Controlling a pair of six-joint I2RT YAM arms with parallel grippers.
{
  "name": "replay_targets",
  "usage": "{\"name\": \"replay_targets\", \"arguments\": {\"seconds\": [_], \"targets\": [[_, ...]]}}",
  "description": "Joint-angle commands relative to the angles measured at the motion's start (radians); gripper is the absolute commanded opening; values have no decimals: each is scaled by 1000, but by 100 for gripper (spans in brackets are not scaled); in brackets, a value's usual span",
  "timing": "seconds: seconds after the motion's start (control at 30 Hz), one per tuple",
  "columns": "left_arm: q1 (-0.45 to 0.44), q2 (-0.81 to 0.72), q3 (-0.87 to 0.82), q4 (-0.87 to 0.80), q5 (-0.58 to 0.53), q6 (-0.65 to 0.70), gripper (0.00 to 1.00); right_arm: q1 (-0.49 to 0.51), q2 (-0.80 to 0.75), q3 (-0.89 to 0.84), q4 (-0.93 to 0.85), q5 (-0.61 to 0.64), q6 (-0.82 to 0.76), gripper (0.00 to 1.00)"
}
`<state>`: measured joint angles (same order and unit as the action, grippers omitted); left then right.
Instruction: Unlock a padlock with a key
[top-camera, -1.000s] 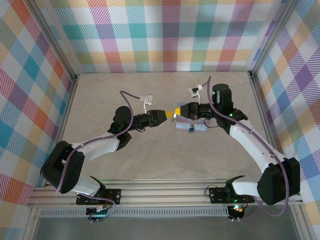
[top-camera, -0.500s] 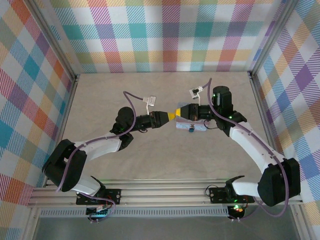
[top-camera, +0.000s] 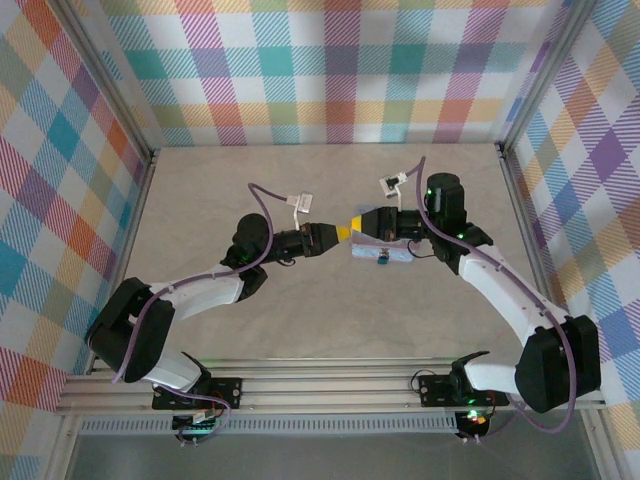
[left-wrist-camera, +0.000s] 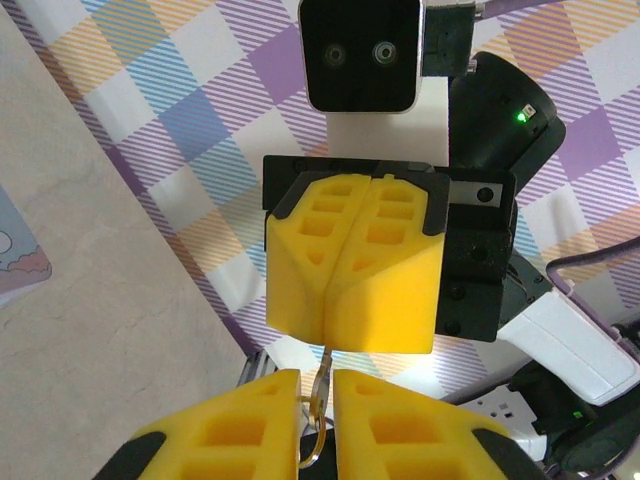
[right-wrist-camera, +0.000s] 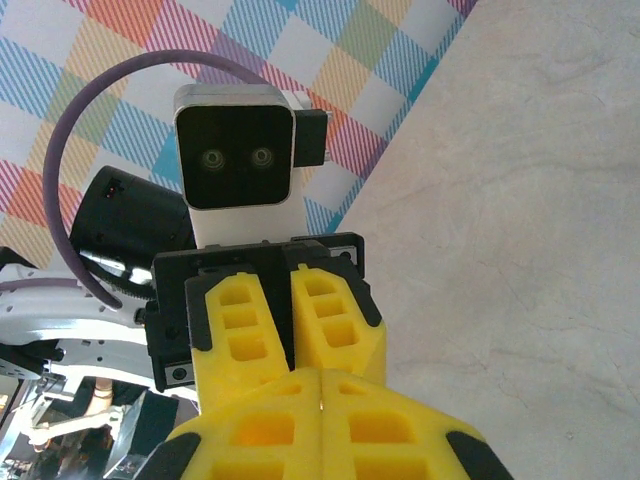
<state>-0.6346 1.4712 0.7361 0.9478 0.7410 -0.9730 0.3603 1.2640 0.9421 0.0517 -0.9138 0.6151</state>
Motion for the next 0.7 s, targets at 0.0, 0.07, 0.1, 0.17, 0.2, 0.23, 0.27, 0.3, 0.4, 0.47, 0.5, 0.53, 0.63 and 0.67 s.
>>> {"name": "replay_targets", "arguments": {"seconds": [0.0,0.07,0.1,0.17,0.2,0.23,0.27,0.3,0.4,0.47,0.5,0.53,0.63,0.67], "targets": [[-10,-2,28,20,13,18,17,-2,6,-12,55,-7,12,0],[-10,-2,30,19,16,20,9,-2,7,-12,60,-7,16,0],[-10,-5,31,16,17,23,3,-3,8,-12,60,-7,16,0],[-10,-7,32,10,18,30,0,-2,7,-12,59,-6,17,0],[-10,-10,31,2,17,36,0,-2,7,-13,56,-4,17,0],[-10,-14,31,-10,15,46,0,-3,5,-12,49,4,14,0],[-10,-19,29,-24,13,57,0,-1,2,-12,37,11,10,4],[-10,-27,27,-51,10,75,0,-2,-1,-10,20,25,1,12],[-9,-62,23,-184,-16,166,0,-1,-12,12,-106,112,-51,44],[-10,-90,20,-299,-43,238,0,-2,-20,37,-217,194,-98,55],[-10,-102,16,-350,-61,265,0,-2,-23,44,-266,252,-116,59],[-9,-113,8,-393,-76,291,0,-3,-30,44,-310,312,-132,62],[-8,-133,-21,-485,-130,346,0,-2,-40,10,-386,501,-148,64],[-8,-133,-25,-519,-145,364,0,-1,-40,-12,-389,542,-150,64]]}}
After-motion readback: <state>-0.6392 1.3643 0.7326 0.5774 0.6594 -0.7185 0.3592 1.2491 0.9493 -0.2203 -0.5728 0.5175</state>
